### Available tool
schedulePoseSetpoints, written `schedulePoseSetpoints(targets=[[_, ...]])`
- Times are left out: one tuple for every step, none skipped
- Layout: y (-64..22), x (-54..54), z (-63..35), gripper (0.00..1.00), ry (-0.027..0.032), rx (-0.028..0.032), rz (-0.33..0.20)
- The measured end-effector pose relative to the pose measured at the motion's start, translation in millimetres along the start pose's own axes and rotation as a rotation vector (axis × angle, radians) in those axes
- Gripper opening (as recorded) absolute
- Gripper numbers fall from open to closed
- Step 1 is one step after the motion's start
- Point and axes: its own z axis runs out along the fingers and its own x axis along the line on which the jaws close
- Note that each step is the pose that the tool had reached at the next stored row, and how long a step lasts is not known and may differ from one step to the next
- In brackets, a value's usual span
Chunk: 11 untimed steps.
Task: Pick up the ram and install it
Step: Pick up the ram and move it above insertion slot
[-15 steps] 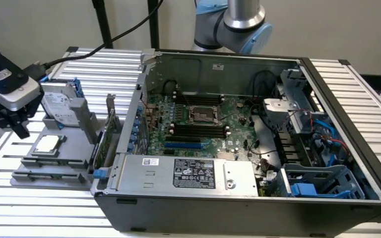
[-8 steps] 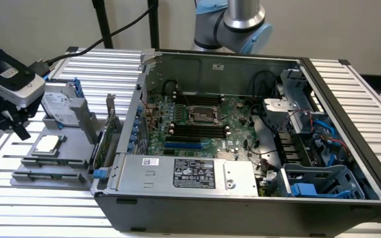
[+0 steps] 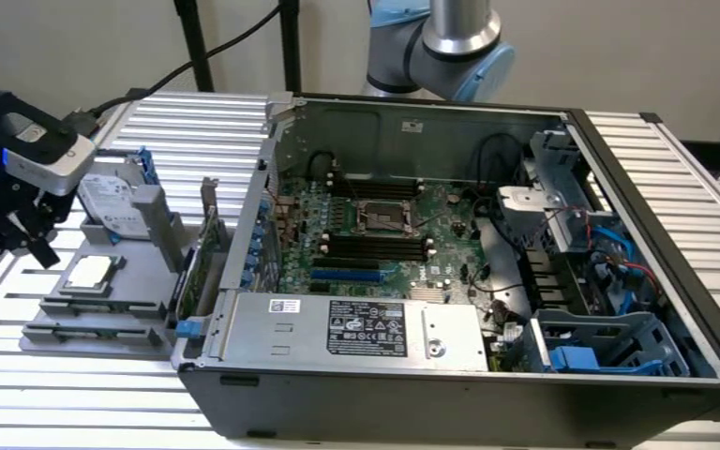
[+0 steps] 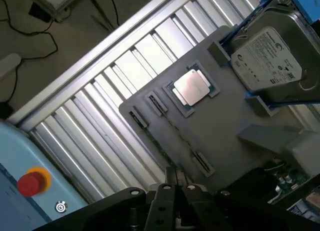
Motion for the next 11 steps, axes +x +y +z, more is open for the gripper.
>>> schedulePoseSetpoints(targets=[[0.0, 0.0, 0.4, 0.11, 0.0006, 0.0006, -0.018], [0.0, 0.0, 0.8, 0.11, 0.0011, 0.0011, -0.036], [0.0, 0.0, 1.2, 0.11, 0.0018, 0.0017, -0.054], [0.0, 0.0, 1.6, 0.11, 0.0024, 0.0023, -0.072], [0.0, 0.0, 2.0, 0.11, 0.0031, 0.0028, -0.09], [0.0, 0.0, 2.3, 0.11, 0.0038, 0.0034, -0.109], [-0.1, 0.0, 2.7, 0.11, 0.0044, 0.004, -0.127], [-0.1, 0.0, 3.2, 0.11, 0.005, 0.0046, -0.145], [-0.1, 0.0, 3.6, 0.11, 0.0057, 0.0053, -0.163], [-0.1, 0.0, 3.9, 0.11, 0.0064, 0.0059, -0.181], [-0.1, 0.0, 4.3, 0.11, 0.0072, 0.0066, -0.199]])
